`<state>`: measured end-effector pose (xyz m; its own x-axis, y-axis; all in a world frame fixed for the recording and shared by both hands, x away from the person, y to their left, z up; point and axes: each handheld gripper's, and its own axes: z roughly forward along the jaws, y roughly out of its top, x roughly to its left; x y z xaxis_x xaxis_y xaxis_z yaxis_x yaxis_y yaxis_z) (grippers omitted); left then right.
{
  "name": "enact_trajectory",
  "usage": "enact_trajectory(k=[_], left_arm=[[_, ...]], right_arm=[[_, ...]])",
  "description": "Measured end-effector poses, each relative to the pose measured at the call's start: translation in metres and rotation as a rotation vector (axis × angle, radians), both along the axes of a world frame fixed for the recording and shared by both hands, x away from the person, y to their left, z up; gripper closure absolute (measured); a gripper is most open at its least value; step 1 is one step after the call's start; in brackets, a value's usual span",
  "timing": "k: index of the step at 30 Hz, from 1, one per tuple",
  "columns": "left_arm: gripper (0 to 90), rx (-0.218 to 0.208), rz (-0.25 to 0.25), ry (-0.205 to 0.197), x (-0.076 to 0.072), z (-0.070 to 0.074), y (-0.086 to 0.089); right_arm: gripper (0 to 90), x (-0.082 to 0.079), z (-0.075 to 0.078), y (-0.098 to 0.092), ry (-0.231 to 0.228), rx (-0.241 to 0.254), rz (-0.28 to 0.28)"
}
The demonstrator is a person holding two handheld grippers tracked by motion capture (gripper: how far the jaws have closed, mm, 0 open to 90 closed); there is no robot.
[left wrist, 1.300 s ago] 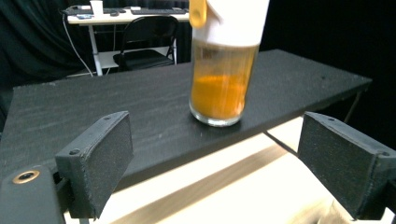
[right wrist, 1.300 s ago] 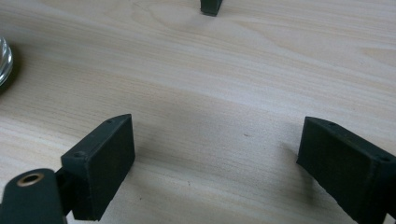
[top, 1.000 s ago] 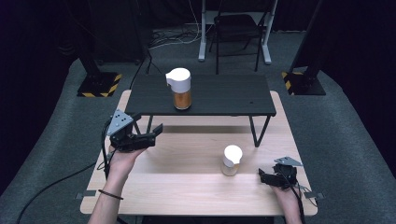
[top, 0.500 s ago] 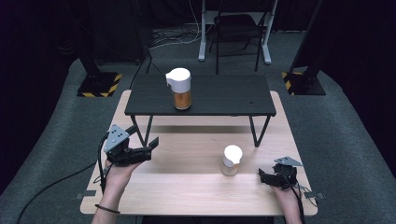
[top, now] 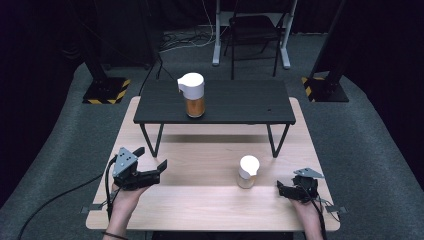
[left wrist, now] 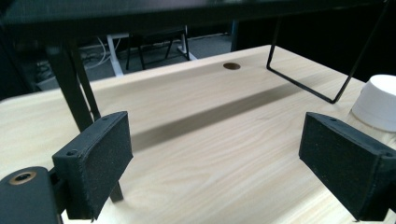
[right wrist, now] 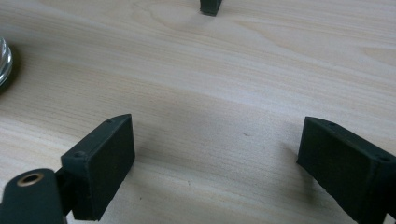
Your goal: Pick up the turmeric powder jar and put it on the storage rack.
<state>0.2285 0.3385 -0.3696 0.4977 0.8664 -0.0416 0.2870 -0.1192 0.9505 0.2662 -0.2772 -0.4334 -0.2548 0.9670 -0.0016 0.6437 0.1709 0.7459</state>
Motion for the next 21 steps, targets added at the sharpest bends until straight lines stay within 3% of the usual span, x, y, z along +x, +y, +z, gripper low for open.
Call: enact_trajectory(k=[8, 18, 21], left_arm=[[8.1, 0.002, 0.006, 0.020, -0.001, -0.022, 0.003], [6.2, 0.027, 0.022, 0.094, 0.010, -0.042, 0.007], [5.0, 0.051, 0.029, 0.113, 0.012, -0.046, 0.006]], right_arm=[[9.8, 0.000, 0.000, 0.000, 0.000, 0.000, 0.000], [9.8, 0.000, 0.000, 0.000, 0.000, 0.000, 0.000], [9.8, 0.000, 0.000, 0.000, 0.000, 0.000, 0.000]])
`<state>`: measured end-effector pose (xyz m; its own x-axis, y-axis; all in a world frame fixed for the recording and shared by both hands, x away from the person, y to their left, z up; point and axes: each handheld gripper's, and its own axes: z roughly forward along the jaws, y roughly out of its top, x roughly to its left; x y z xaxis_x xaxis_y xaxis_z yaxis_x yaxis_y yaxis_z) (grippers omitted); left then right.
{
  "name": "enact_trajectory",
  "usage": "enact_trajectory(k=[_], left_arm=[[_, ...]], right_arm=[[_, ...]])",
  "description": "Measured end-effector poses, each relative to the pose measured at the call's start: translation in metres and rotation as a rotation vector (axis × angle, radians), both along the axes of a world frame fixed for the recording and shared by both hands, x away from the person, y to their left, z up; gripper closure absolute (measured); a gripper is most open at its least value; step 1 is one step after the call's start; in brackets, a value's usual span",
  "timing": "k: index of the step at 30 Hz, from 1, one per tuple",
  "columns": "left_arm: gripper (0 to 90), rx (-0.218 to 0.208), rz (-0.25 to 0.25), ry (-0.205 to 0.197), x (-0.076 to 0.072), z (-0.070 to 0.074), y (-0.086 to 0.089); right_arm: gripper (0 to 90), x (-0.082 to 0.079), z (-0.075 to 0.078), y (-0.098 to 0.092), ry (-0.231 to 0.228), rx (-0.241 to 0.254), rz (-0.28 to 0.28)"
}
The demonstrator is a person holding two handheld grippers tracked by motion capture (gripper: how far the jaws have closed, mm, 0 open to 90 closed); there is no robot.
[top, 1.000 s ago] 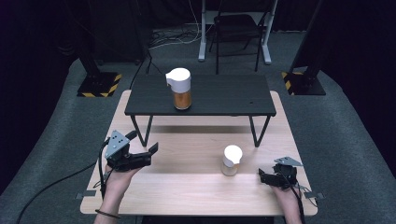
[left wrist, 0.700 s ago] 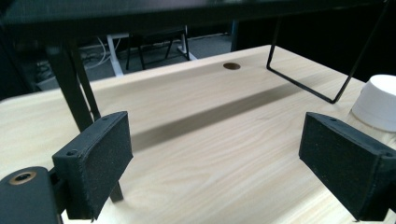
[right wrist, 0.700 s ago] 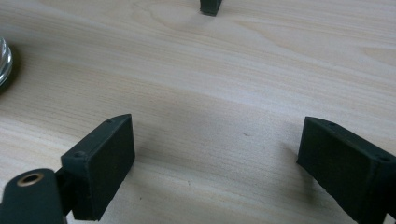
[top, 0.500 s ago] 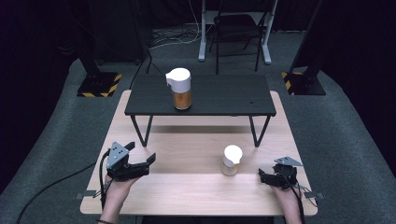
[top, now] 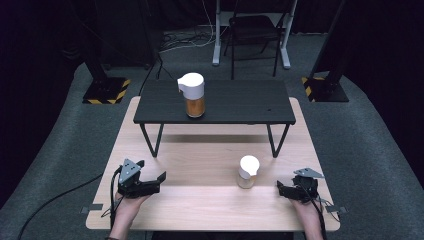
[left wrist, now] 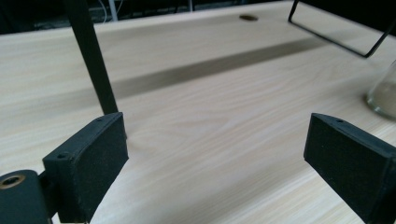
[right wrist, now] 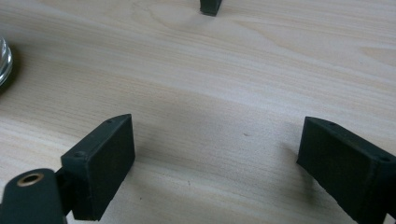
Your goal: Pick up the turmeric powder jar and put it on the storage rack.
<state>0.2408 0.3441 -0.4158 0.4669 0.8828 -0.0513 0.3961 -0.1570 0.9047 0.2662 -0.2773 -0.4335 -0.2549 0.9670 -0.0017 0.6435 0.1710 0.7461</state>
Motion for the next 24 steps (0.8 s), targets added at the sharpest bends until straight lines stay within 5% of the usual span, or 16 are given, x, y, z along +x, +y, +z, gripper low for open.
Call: enact_trajectory(k=[12, 24], left_arm=[[4.1, 0.042, 0.004, 0.094, 0.014, -0.018, 0.000], [2.2, 0.104, 0.008, 0.177, 0.026, -0.021, -0.010]], right_arm=[[9.8, 0.000, 0.000, 0.000, 0.000, 0.000, 0.000], [9.8, 0.000, 0.000, 0.000, 0.000, 0.000, 0.000]])
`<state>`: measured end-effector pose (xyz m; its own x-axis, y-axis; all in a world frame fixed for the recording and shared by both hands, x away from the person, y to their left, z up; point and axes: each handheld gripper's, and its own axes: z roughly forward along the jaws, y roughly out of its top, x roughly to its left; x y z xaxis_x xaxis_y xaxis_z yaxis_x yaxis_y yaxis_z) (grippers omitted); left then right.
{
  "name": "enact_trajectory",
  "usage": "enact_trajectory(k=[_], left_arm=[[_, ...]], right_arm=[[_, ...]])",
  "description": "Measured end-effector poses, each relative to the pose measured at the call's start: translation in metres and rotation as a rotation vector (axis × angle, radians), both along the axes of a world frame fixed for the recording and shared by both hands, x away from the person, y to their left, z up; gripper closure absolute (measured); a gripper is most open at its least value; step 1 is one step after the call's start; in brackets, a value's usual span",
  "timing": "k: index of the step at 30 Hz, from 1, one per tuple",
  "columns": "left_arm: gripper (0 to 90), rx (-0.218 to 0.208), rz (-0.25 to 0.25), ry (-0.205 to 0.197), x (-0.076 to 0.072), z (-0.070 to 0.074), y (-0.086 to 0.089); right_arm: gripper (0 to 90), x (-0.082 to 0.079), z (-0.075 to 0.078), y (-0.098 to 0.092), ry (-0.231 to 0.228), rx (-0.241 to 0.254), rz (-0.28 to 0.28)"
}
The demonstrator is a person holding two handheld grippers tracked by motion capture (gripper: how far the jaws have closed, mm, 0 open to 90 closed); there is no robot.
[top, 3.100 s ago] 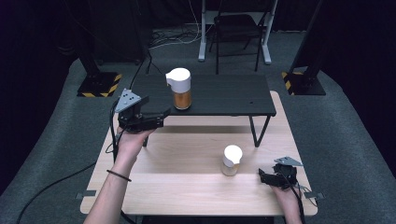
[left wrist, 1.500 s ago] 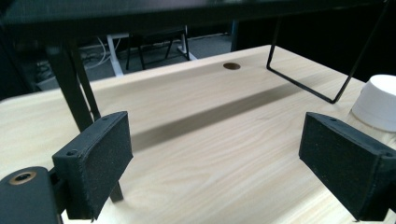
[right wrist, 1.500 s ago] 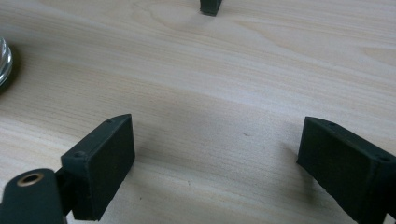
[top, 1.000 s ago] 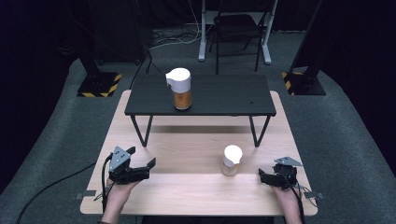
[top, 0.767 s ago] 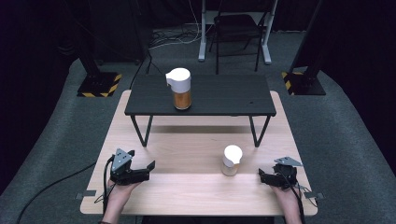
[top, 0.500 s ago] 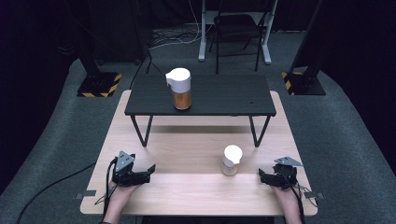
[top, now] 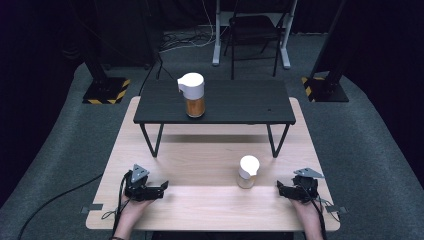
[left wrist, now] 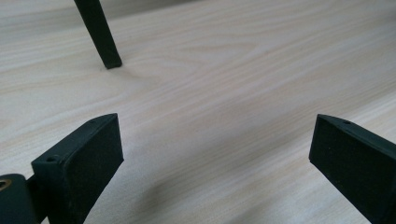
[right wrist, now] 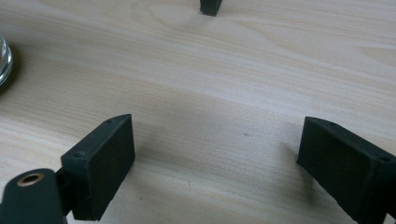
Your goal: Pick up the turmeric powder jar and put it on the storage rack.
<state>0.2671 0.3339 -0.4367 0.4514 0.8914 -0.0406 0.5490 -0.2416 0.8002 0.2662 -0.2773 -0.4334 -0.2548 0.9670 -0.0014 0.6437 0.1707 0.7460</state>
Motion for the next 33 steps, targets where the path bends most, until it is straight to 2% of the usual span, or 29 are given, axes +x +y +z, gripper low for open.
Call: enact_trajectory(k=[5, 13, 21, 25, 33], left_arm=[[3.1, 0.016, -0.009, 0.041, 0.007, -0.001, -0.001], [3.0, 0.052, -0.018, 0.086, 0.015, -0.001, -0.005], [2.0, 0.049, -0.012, 0.095, 0.016, 0.000, -0.006], [0.1, 0.088, -0.004, 0.098, 0.017, 0.001, -0.013], [0.0, 0.088, -0.007, 0.098, 0.018, 0.001, -0.012]], right_arm=[[9.8, 0.000, 0.000, 0.000, 0.000, 0.000, 0.000], [9.8, 0.000, 0.000, 0.000, 0.000, 0.000, 0.000], [9.8, 0.000, 0.000, 0.000, 0.000, 0.000, 0.000], [9.8, 0.000, 0.000, 0.000, 0.000, 0.000, 0.000], [9.8, 0.000, 0.000, 0.000, 0.000, 0.000, 0.000]])
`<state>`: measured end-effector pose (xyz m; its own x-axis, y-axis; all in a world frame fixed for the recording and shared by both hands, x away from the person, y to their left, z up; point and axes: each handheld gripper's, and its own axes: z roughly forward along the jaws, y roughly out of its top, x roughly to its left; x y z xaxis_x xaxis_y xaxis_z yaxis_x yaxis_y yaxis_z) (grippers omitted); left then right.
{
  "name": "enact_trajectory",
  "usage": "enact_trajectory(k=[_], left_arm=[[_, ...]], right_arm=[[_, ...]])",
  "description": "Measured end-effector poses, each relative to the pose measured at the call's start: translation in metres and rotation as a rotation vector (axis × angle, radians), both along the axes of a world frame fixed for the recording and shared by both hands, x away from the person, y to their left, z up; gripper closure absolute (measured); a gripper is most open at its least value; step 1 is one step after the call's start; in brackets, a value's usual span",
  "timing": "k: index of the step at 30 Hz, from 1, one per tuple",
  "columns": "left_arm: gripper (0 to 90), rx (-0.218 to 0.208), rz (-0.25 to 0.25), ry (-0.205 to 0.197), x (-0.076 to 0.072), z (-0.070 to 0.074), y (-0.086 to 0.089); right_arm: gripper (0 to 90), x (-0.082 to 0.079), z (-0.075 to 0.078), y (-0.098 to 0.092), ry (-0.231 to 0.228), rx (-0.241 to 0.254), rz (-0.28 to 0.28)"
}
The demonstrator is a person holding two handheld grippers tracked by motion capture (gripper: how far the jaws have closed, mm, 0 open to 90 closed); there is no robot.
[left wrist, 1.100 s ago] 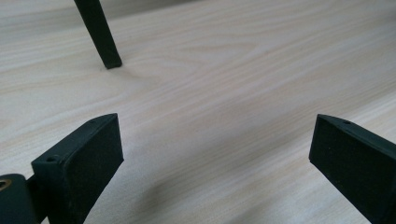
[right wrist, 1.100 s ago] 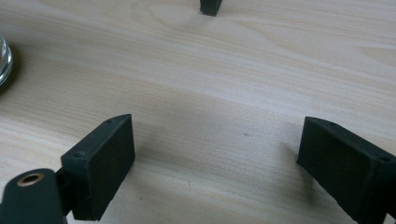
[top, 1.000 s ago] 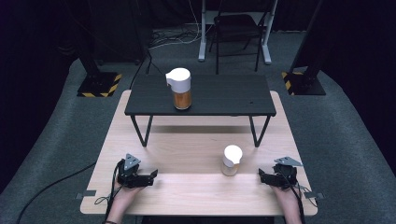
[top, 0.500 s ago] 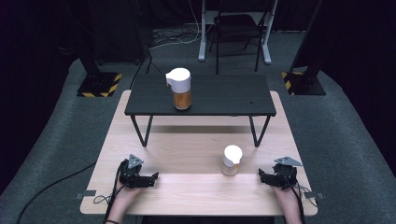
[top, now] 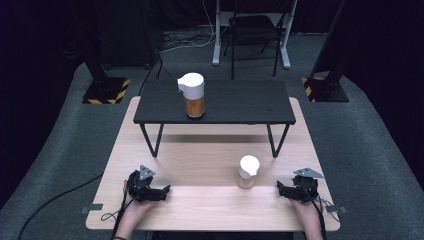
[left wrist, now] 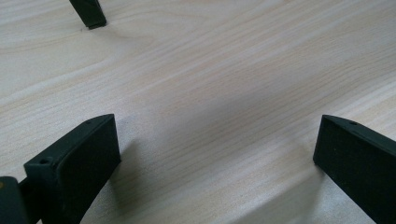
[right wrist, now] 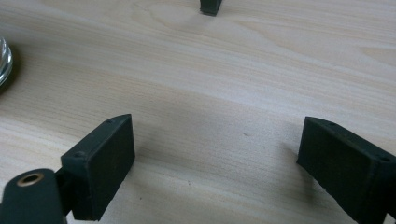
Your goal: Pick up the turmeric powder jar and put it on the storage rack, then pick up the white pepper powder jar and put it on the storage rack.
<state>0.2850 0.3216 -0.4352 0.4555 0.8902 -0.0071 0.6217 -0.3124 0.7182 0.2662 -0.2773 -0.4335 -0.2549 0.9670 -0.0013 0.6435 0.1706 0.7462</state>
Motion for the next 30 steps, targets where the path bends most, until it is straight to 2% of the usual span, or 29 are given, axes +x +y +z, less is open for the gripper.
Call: enact_trajectory(k=[11, 14, 30], left_arm=[[0.0, 0.000, -0.019, -0.002, 0.0025, -0.0003, 0.0034], [0.0, 0.000, -0.002, -0.002, 0.0023, -0.0004, 0.0034], [0.0, 0.000, -0.005, -0.002, 0.0036, -0.0002, 0.0071]], right_arm=[[9.8, -0.0001, 0.0001, 0.0001, 0.000, -0.001, 0.000], [9.8, -0.0001, 0.0001, 0.0001, 0.000, -0.001, 0.000], [10.9, -0.0011, 0.0000, -0.0023, -0.001, 0.014, -0.005]])
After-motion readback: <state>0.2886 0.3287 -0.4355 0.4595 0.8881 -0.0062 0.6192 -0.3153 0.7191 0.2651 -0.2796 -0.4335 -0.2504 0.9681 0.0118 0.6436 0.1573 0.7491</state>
